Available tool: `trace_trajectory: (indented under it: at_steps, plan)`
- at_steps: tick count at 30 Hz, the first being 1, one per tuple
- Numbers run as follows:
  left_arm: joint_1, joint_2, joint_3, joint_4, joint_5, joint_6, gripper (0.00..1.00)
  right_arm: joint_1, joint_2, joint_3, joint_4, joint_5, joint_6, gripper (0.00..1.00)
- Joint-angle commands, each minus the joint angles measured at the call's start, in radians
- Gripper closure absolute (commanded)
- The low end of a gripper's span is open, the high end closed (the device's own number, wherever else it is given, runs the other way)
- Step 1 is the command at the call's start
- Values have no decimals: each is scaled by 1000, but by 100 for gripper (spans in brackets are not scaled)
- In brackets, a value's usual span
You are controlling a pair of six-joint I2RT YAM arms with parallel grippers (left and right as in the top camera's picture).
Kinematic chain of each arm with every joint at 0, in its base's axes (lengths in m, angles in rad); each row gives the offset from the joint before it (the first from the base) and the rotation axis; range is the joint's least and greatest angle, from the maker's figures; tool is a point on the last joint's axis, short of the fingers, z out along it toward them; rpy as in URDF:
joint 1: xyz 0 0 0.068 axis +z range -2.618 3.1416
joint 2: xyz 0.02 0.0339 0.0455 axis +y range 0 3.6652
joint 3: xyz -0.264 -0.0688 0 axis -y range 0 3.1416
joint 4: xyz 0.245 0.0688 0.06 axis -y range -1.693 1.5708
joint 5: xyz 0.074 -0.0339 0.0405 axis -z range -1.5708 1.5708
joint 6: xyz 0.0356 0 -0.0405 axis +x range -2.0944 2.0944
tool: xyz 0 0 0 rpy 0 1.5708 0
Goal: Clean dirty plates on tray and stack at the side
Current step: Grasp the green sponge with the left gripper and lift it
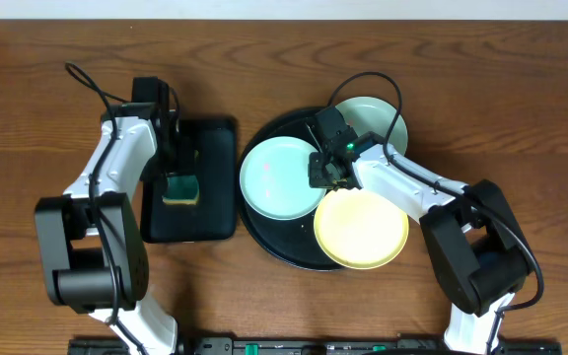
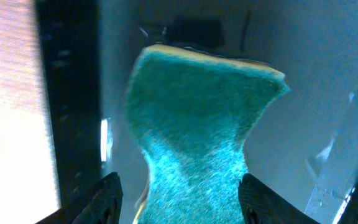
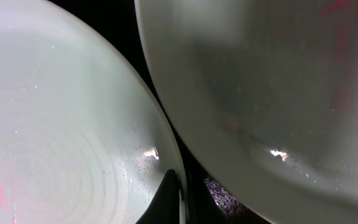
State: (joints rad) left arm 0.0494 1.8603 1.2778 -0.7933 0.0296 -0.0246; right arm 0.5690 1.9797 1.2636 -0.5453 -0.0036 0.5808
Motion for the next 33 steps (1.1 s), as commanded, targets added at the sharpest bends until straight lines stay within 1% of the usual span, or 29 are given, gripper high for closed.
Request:
trace_trajectory:
  at_steps: [1, 8, 11, 13, 16, 19, 20, 21, 28, 33]
  plan:
    - [-1, 42, -12, 12, 88, 55, 39, 2, 35, 2, -8, 18, 2, 98]
    - [-1, 110, -12, 29, 90, 54, 40, 2, 35, 2, -10, 18, 2, 98]
    - [-1, 129, -12, 32, 90, 54, 44, 2, 35, 2, -10, 18, 2, 98]
    - [-1, 135, -12, 36, 90, 54, 49, 2, 35, 2, -11, 18, 2, 98]
    - [-1, 135, -12, 38, 90, 53, 65, 2, 35, 2, -11, 18, 2, 98]
    - [-1, 135, -12, 40, 90, 50, 78, 2, 35, 2, -11, 18, 2, 98]
    - [-1, 135, -12, 40, 90, 50, 87, 2, 35, 2, -11, 18, 2, 98]
    - [-1, 135, -11, 40, 90, 49, 92, 2, 35, 2, -11, 18, 2, 98]
    - [-1, 113, 4, 21, 90, 45, 93, 2, 35, 2, -11, 18, 2, 98]
    - [-1, 18, 19, 21, 90, 30, 93, 2, 35, 2, -11, 18, 2, 98]
